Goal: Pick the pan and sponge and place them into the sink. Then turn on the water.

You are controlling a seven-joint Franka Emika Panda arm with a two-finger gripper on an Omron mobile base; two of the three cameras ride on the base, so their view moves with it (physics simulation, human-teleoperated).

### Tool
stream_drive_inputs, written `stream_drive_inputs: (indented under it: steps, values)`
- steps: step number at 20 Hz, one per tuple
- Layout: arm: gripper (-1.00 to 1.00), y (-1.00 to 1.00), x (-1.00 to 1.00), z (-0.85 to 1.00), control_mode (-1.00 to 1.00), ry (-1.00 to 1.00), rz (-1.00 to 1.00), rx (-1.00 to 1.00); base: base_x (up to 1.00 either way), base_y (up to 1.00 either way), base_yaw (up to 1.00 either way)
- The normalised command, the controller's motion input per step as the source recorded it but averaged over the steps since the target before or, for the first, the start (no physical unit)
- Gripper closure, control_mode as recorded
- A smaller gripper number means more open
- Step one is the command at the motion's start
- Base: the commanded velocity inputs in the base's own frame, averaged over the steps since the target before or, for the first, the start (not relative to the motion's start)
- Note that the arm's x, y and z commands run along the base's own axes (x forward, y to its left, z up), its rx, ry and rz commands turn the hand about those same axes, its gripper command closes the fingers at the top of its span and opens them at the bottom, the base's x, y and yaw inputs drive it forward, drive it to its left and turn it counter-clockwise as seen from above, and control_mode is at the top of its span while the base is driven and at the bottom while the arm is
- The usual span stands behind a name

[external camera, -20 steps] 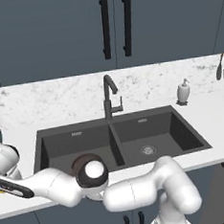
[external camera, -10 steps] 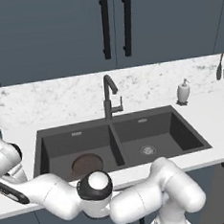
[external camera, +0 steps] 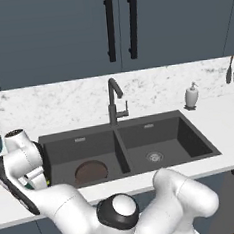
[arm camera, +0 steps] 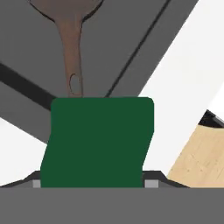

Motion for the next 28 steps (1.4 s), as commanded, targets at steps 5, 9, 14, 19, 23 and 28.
stream_drive_inputs:
  steps: [5, 9, 14, 19, 23, 28]
  values:
    - [1.0, -0.97, -0.07, 0.38, -1.0, -0.04, -0.32, 0.0, 0.0, 0.0, 0.0]
    - [1.0, -0.95, 0.0, 0.39, -1.0, -0.05, -0.27, 0.0, 0.0, 0.0, 0.0]
    - [1.0, -0.88, 0.08, 0.34, -1.0, -0.1, -0.23, 0.0, 0.0, 0.0, 0.0]
    - [1.0, -0.65, 0.42, 0.08, -1.0, -0.09, -0.13, 0.0, 0.0, 0.0, 0.0]
    - [1.0, -0.37, 0.79, 0.0, -1.0, -0.02, -0.05, 0.0, 0.0, 0.0, 0.0]
    - [1.0, -0.12, 0.86, 0.0, -1.0, 0.03, -0.08, 0.0, 0.0, 0.0, 0.0]
